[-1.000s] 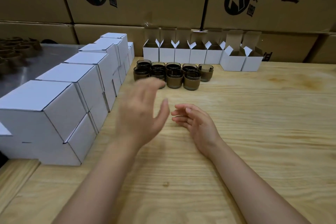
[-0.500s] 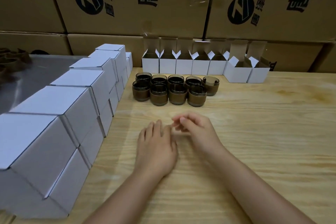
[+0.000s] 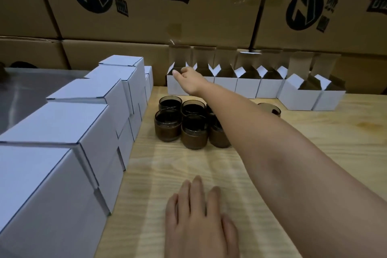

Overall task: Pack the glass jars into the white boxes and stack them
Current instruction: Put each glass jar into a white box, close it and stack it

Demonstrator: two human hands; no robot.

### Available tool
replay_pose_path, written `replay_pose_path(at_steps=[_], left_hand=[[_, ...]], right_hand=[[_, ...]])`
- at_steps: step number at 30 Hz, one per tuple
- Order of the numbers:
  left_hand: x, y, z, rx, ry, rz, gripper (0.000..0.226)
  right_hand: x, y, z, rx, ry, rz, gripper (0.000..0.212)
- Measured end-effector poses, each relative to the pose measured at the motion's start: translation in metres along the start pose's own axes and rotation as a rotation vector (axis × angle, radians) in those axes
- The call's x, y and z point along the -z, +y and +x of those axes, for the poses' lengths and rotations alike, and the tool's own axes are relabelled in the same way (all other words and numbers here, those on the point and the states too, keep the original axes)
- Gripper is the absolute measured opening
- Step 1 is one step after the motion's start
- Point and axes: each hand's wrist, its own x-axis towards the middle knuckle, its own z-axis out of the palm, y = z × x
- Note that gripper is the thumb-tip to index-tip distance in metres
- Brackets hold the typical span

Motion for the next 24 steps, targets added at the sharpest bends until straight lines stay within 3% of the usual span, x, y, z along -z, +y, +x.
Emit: replay_pose_path(at_steps=[5, 9, 15, 21, 24], left_hand=[[-0.007, 0.0, 0.004, -0.002, 0.034, 0.006, 0.041], [-0.009, 0.001, 0.006, -0.011, 0.088, 0.039, 0.043], [-0.008, -0.001, 0.003, 0.007, 0.115, 0.023, 0.044], [0.002, -0.001, -0.005, 0.004, 0.018, -0.004, 0.049], [0.003, -0.001, -0.007, -0.011, -0.04, -0.025, 0.055]], right_hand=[[-0.011, -0.003, 0.026, -0.109, -0.091, 0.024, 0.057], [-0.017, -0.003, 0.033, -0.147, -0.065, -0.019, 0.06], [-0.016, -0.004, 0.028, 0.003, 0.02, -0.125, 0.036], [0.017, -0.04, -0.029, 0.253, 0.3, -0.114, 0.029], [0.041, -0.051, -0.092, 0.371, 0.518, -0.11, 0.012]])
